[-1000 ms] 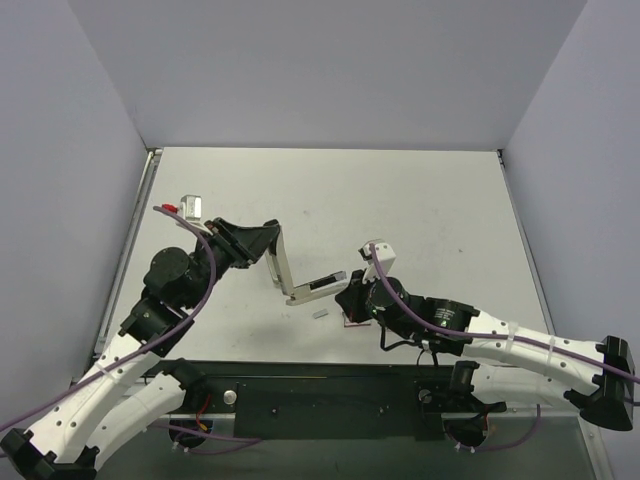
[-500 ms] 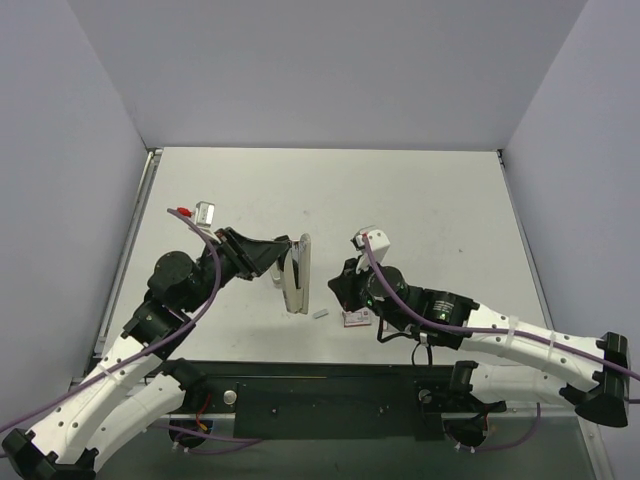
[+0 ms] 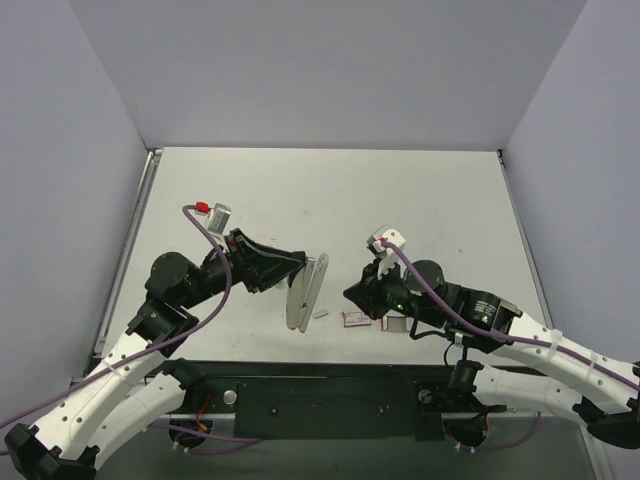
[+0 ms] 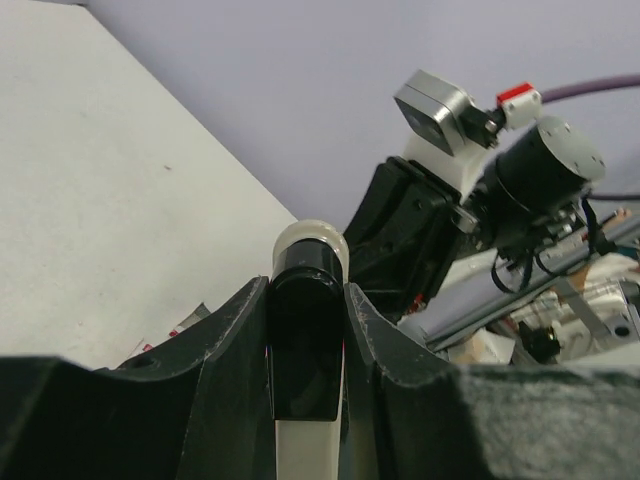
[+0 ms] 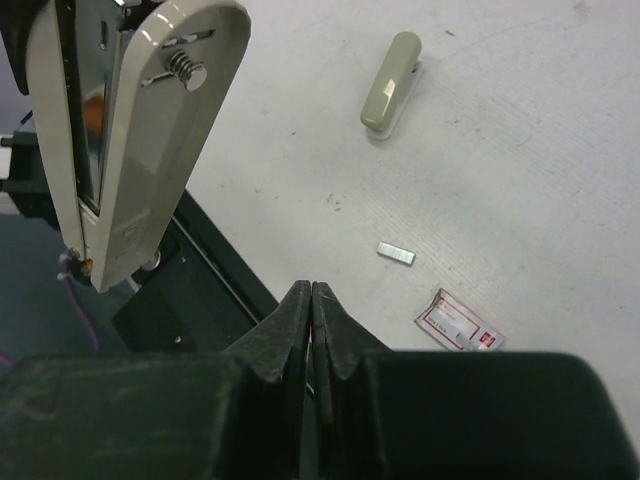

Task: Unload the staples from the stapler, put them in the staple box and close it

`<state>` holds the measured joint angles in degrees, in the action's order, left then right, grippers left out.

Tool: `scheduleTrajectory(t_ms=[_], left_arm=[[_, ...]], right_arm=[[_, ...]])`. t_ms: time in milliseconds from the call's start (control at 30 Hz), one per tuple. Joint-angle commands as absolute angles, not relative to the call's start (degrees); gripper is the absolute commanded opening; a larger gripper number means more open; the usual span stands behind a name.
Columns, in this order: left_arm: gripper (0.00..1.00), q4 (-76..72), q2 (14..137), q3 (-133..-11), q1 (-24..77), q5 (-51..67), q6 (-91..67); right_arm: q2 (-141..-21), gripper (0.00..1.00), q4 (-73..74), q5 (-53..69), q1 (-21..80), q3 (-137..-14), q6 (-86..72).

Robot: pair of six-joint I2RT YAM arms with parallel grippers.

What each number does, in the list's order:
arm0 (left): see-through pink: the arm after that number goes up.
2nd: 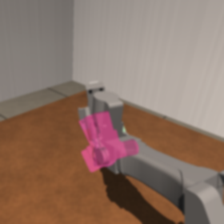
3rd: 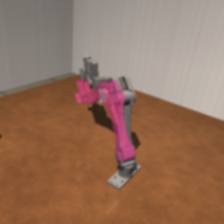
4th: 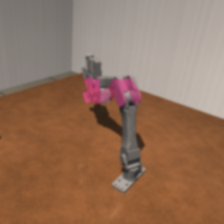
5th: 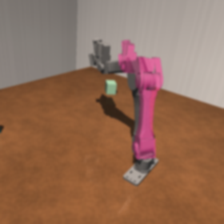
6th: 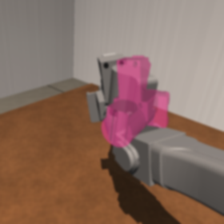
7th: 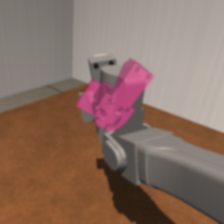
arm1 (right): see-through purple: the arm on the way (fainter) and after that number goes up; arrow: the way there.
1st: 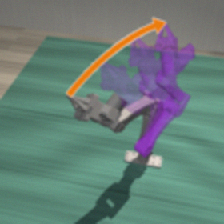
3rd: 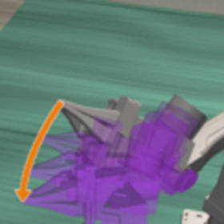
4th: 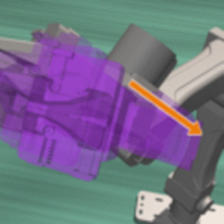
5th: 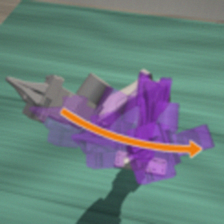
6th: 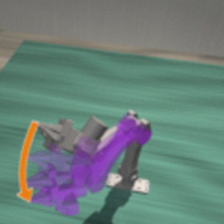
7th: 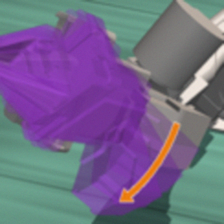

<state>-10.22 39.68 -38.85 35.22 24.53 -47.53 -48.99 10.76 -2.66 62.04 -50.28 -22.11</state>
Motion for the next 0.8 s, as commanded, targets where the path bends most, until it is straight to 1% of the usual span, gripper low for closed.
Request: scheduleTrajectory(t_ms=[0, 133, 267, 567, 767], left_arm=[[0.0, -19.95, 39.64, -41.22, 35.33, 36.38, -44.92], [0.0, -20.56, 38.76, -40.61, 35.33, 40.25, -43.86], [0.0, -19.95, 37.88, -40.25, 35.33, 43.24, -42.72], [0.0, -19.78, 37.71, -39.11, 35.42, 46.84, -42.36], [0.0, -21.09, 37.71, -38.15, 36.03, 48.6, -42.45]], right_arm=[[-47.37, 0.0, 13.89, 16.2, 58.29, -52.21, -16.53], [-47.37, 0.0, 14.24, 26.86, 57.22, -53.35, -11.09], [-49.13, 0.0, 14.15, 34.69, 57.22, -55.28, -8.53], [-55.1, 0.0, 13.1, 43.32, 57.22, -59.76, -4.84], [-60.99, 0.0, 11.87, 47.63, 57.22, -65.91, -2.73]])
